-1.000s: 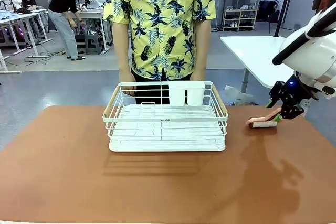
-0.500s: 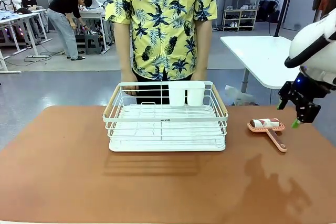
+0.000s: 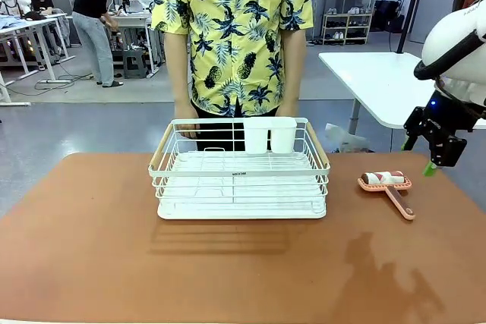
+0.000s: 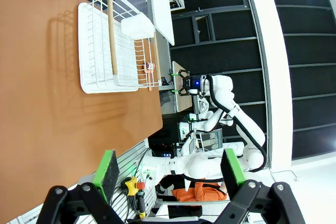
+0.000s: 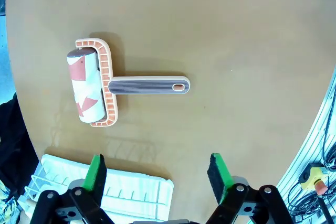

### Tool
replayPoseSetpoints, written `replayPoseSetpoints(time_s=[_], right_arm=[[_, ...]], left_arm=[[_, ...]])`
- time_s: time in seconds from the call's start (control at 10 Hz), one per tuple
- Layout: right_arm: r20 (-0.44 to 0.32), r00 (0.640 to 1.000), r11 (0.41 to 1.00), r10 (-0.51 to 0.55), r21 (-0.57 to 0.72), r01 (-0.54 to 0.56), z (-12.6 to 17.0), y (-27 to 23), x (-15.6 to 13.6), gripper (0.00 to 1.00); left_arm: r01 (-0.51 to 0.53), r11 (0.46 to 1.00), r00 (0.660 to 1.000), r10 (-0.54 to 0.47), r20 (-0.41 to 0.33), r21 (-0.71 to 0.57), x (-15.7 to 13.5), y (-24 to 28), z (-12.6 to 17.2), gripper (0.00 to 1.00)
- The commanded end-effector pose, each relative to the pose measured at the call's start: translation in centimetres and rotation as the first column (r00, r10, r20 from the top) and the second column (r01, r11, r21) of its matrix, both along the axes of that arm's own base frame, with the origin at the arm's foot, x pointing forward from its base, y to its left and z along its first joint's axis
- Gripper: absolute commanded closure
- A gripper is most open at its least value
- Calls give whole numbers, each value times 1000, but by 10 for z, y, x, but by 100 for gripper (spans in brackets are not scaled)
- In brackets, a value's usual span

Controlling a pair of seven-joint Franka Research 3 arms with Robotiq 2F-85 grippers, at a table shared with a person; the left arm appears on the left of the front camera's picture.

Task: Clean the table.
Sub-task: Place the Lint Roller down when the Dish drying rack is positioned in the middle of the table.

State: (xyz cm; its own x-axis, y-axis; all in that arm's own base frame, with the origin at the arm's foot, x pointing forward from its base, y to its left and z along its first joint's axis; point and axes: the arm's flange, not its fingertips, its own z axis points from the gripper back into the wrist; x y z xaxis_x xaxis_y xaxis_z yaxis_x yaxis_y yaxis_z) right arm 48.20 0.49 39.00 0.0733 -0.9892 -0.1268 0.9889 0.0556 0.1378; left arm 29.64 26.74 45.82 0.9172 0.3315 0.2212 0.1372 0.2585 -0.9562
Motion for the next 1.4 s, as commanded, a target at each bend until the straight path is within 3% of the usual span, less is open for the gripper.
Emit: replayPoseSetpoints(time_s=[0.0, 1.3], right_arm=[[10, 1000, 1000, 4, -3, -4, -2, -1, -1, 0], [10, 1000, 1000, 4, -3, -4, -2, -1, -1, 0]], left_arm=[[4, 1000, 1000, -4, 31, -13, -1, 3, 2, 0], [4, 1000, 1000, -4, 31, -13, -1, 3, 2, 0]])
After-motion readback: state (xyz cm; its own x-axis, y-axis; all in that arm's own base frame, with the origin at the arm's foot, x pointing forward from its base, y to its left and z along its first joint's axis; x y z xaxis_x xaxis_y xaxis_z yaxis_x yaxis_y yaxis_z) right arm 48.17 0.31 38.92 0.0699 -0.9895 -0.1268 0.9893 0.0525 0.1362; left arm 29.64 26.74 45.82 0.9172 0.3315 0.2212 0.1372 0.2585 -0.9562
